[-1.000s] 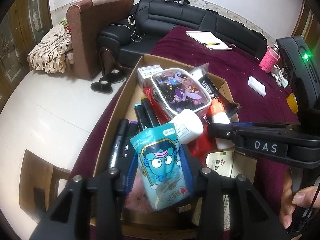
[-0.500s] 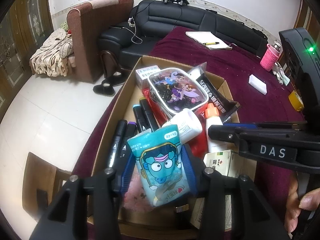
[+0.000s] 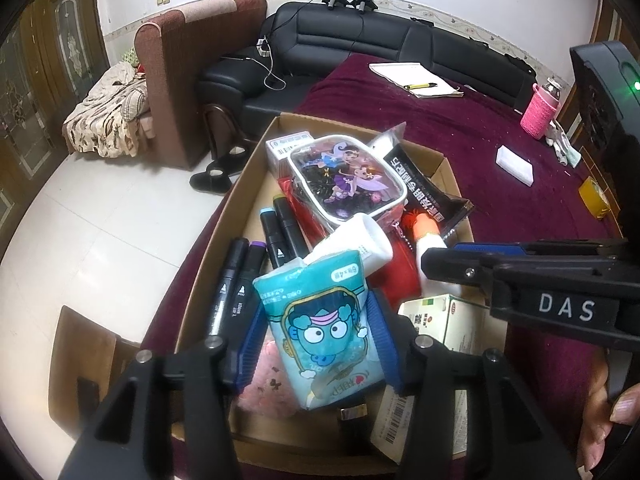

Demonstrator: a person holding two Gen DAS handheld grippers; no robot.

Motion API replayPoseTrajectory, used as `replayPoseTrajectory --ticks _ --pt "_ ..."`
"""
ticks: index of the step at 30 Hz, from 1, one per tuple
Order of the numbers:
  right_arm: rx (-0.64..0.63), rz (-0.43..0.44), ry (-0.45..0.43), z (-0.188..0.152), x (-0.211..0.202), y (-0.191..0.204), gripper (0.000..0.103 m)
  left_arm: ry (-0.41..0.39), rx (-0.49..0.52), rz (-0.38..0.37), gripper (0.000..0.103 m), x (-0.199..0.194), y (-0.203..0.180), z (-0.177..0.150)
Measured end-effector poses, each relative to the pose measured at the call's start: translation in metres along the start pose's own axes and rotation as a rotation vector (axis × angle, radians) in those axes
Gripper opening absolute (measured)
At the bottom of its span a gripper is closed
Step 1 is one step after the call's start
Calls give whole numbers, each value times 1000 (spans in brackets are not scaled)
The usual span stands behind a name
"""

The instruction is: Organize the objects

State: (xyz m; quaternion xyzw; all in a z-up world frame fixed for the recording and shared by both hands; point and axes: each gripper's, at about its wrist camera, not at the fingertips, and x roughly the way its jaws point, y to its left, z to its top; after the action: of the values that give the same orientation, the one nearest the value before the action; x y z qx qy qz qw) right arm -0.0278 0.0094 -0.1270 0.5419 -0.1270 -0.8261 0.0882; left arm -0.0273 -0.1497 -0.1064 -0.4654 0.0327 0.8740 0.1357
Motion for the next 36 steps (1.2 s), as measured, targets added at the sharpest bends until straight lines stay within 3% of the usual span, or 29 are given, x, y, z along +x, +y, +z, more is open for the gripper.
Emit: replayPoseTrajectory --ticks 10,20,23,29,31,33,36 --pt "41 10 -46 -5 -26 -23 36 -7 -7 23 54 -5 -8 -1" --pt "204 -32 -92 -14 -59 -107 40 -53 -32 55 54 -19 -17 6" --pt "261 -40 -94 -24 -66 -132 45 -70 -24 40 54 -27 -29 14" --pt "362 -54 -111 -56 -87 -179 49 -97 64 -59 66 -34 -81 43" --pt "399 -68 -126 -67 -97 -196 54 -77 116 -124 69 -29 -107 54" --pt "456 -90 -144 -83 -110 -220 59 -31 160 -204 78 -17 -137 68" --pt "535 -108 -158 -107 -125 -255 59 28 221 -308 82 7 -181 90"
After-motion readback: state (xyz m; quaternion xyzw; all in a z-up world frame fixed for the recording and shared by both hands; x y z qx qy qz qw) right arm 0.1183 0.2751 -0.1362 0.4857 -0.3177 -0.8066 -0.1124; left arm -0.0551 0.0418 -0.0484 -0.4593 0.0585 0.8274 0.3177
